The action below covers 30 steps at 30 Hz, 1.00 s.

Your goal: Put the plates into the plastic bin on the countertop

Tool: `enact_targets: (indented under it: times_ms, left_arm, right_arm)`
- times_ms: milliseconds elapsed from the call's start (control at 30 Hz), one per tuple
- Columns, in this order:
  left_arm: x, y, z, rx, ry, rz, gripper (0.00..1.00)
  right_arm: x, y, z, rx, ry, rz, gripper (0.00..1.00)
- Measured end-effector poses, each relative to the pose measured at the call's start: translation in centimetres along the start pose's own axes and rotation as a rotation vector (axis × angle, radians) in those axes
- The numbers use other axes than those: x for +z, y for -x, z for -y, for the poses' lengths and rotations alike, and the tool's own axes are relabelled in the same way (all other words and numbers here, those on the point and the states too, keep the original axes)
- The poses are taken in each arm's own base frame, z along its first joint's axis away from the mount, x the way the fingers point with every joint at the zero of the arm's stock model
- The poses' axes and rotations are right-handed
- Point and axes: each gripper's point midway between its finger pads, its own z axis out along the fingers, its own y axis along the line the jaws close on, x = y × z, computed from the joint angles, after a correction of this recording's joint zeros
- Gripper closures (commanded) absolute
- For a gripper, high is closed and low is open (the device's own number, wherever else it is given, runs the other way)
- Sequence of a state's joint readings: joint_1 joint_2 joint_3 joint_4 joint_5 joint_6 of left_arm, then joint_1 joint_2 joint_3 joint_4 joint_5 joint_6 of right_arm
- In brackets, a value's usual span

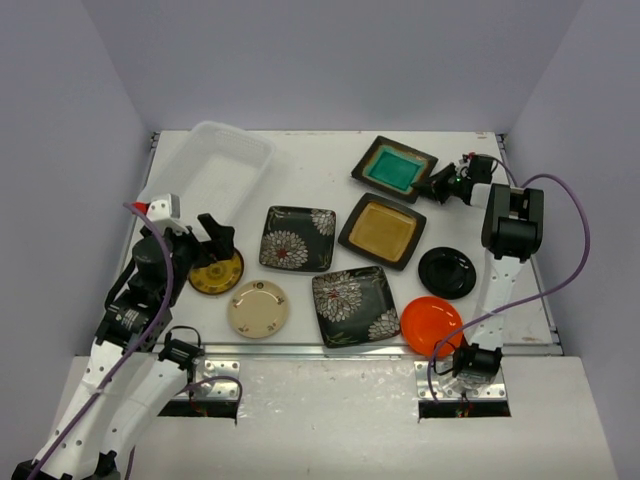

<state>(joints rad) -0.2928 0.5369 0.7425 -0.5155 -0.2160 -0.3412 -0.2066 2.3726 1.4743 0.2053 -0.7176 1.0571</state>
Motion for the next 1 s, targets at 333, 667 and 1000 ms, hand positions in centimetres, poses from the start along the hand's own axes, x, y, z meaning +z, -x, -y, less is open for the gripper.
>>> enact_targets:
  times_ms: [333,667,1000]
  left_arm:
    - [0.0,-0.2,0.4,0.002,-0.021,-0.009,0.00]
    - [1.5,0.4,4.1,-0.037,-0.147,-0.099,0.00]
    - [7.7,5.1,9.7,-0.062,-0.233,-0.198,0.02]
  right_arm:
    - [0.7,-0.6,-2.5,0.126,0.085,0.005,1.00]
    - [-2.1,-9.3,-11.0,-0.083,0.180,-0.108,1.00]
    - [-9.7,-24.0,-17.5,-0.385,0.364,-0.395,1.00]
